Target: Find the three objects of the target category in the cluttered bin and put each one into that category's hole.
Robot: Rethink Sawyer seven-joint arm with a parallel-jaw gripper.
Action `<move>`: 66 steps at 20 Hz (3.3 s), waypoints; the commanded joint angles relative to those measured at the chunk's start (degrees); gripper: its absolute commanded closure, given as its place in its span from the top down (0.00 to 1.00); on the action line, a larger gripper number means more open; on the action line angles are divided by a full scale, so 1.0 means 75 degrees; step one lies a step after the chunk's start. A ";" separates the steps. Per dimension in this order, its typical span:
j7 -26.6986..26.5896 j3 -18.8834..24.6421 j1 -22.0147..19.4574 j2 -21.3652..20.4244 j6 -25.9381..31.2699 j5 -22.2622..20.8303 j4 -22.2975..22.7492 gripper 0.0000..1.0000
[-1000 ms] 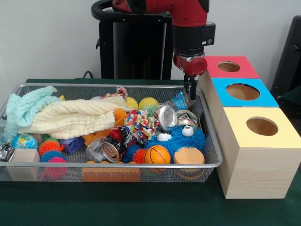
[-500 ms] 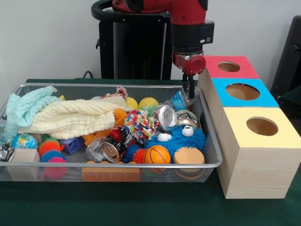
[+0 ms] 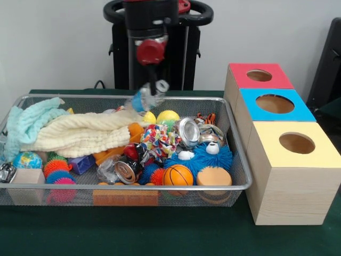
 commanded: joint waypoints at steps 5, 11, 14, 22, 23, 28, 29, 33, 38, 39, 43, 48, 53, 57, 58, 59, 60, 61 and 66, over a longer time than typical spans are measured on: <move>-0.3032 0.2569 -0.1997 -0.0269 0.2262 0.0525 -0.0337 0.00; -0.2955 0.2623 -0.1956 -0.0092 0.2449 0.0388 -0.0632 0.00; -0.2986 0.2622 -0.1948 0.0015 0.2448 0.0270 -0.0741 0.00; -0.2933 0.2676 -0.1969 0.0107 0.2440 0.0122 -0.0864 1.00; -0.2917 0.2685 -0.1971 0.0100 0.2439 0.0113 -0.0855 1.00; -0.2808 0.2700 -0.1928 0.0091 0.2386 0.0077 -0.0828 1.00; -0.2772 0.2688 -0.1905 0.0084 0.2366 0.0059 -0.0826 1.00; -0.2538 0.2511 -0.1657 0.0026 0.2292 -0.0059 -0.0842 1.00; -0.1006 0.0779 0.0247 0.0541 0.0936 -0.1574 -0.1063 1.00; -0.0670 0.0371 0.0690 0.0659 0.0668 -0.1895 -0.1151 1.00; 0.0414 -0.1093 0.2405 0.0996 -0.0132 -0.2510 -0.1456 1.00; 0.0926 -0.2764 0.4248 0.1629 -0.1300 -0.2285 -0.1716 1.00; 0.0701 -0.3909 0.5724 0.2103 -0.2276 -0.1301 -0.1473 1.00; 0.0639 -0.4743 0.6898 0.2718 -0.3297 -0.0422 -0.1245 1.00; 0.0573 -0.4920 0.7160 0.2908 -0.3631 -0.0126 -0.1155 1.00; 0.0491 -0.5013 0.7280 0.3022 -0.3872 0.0077 -0.1078 1.00; 0.0377 -0.4987 0.7235 0.3003 -0.3949 0.0181 -0.1002 1.00; 0.0262 -0.4961 0.7190 0.2984 -0.4025 0.0284 -0.0927 1.00; -0.0113 -0.4743 0.6680 0.2792 -0.4179 0.0340 -0.0667 1.00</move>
